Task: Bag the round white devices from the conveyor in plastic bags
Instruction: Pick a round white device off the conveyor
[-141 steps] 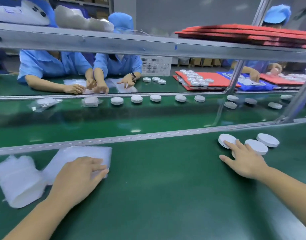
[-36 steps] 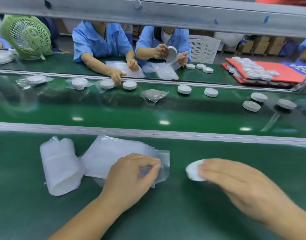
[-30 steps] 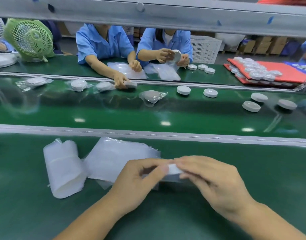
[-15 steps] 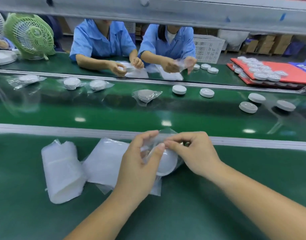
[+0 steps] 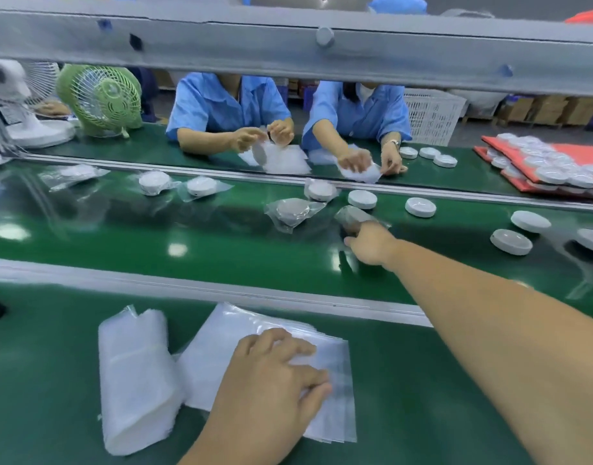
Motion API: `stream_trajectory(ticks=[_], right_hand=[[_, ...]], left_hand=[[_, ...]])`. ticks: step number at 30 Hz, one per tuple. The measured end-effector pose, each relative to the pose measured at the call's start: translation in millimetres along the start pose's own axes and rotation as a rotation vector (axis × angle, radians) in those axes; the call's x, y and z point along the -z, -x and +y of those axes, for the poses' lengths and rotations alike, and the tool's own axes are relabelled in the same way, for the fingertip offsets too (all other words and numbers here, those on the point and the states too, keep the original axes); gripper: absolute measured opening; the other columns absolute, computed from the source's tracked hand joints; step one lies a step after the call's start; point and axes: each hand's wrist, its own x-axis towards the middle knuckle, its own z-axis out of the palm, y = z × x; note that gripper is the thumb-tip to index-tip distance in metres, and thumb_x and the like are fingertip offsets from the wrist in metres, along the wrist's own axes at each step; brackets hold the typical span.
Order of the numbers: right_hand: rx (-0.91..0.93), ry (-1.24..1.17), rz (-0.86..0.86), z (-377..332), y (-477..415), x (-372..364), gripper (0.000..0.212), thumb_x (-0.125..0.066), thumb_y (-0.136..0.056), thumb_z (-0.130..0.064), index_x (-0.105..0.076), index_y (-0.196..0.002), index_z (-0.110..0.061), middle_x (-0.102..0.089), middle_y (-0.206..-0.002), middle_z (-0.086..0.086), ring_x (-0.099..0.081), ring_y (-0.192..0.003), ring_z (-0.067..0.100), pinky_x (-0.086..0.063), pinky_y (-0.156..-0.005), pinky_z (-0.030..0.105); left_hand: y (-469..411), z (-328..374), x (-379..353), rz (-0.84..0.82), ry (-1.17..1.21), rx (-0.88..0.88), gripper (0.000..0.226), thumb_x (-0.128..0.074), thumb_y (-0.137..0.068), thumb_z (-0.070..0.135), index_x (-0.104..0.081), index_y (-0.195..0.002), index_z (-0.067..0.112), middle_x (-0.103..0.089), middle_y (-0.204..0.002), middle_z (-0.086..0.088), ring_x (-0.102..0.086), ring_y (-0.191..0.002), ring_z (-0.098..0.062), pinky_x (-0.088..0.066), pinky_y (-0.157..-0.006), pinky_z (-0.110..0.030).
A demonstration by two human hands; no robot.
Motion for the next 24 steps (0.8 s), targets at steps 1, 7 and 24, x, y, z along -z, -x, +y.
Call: stream_trajectory(ticks=[1, 7, 24], right_hand=[[0.059, -0.035, 0.015, 1.0, 3.8, -2.7, 0.039, -0.054, -0.105, -0.03, -0.059, -0.139, -0.013, -0.067, -0.132, 0.01, -0.064, -0.115, 0.03, -0.051, -0.101, 0.038], [0.256, -0.005, 0.022, 28.3, 64.9, -14.2, 0.033, -0.065, -0.095, -0.046, -0.069, -0.126, -0.036, -0.063, -0.141, -0.006, -0.063, -0.116, 0.018, -0.048, -0.102, 0.035], [-0.201, 0.505, 0.235, 191.9, 203.5, 43.3, 0.07, -0.024, -0.085, -0.089, -0.044, -0.144, -0.056, -0.024, -0.169, -0.002, -0.008, -0.158, 0.031, -0.012, -0.12, 0.064]], left_hand=[[-1.2, 0.5, 0.8, 0.01, 0.002, -0.001, 0.024, -0.055, -0.082, 0.058, -0.076, -0.079, 0.051, -0.069, -0.101, 0.026, -0.062, -0.099, -0.01, -0.053, -0.082, -0.035], [-24.0, 11.3, 5.8, -0.103, -0.116, 0.0, 0.037, -0.049, -0.085, 0.065, -0.073, -0.096, 0.039, -0.068, -0.097, 0.021, -0.058, -0.098, -0.007, -0.043, -0.085, -0.031], [-29.0, 31.9, 0.9, -0.139, -0.15, 0.021, 0.027, -0.05, -0.088, 0.037, -0.073, -0.075, 0.029, -0.069, -0.095, 0.013, -0.061, -0.085, -0.009, -0.051, -0.075, -0.032]])
